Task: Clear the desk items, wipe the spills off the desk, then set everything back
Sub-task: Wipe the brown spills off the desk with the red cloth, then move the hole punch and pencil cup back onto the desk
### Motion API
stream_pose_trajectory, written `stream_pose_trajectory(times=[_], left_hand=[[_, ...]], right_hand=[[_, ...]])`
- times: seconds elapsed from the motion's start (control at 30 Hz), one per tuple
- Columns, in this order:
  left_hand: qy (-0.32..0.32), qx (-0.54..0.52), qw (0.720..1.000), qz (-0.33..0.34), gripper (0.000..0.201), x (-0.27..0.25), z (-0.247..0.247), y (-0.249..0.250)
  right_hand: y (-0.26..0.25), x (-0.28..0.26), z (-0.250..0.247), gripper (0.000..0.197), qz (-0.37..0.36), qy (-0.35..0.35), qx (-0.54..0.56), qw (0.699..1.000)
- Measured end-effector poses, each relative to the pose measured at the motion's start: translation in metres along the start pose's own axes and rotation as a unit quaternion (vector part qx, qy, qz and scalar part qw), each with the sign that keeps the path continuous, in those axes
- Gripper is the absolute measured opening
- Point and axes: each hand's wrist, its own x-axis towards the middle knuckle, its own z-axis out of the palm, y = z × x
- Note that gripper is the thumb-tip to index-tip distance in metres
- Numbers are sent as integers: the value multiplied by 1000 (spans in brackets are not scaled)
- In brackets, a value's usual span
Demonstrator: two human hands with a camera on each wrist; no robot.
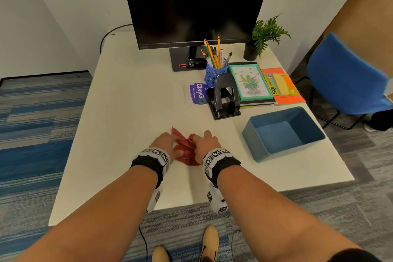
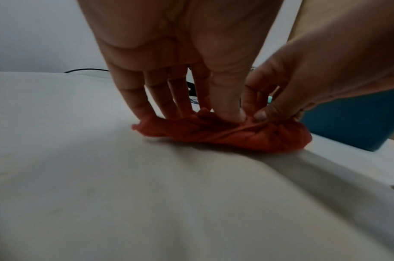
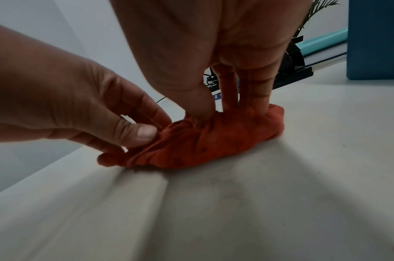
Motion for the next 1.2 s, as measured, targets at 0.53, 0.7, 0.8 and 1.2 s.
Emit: stream_pose_trajectory(times=[0.53,0.7,0.8,1.2], left_hand=[[-92,140,983,-72,32,44,2,46],[-90,149,982,-77,29,47,4,50],[-87,149,981,-87,23,47,3,52],[-16,47,996,-79,41,45,-10,59]], right_hand=[[38,23,-11,37,-54,-10,-9,998],[41,27,-10,34,-69,5,12,998],[40,31,-12,31,-74,16,13,997],[55,49,-44,31,-31,25,6,999]])
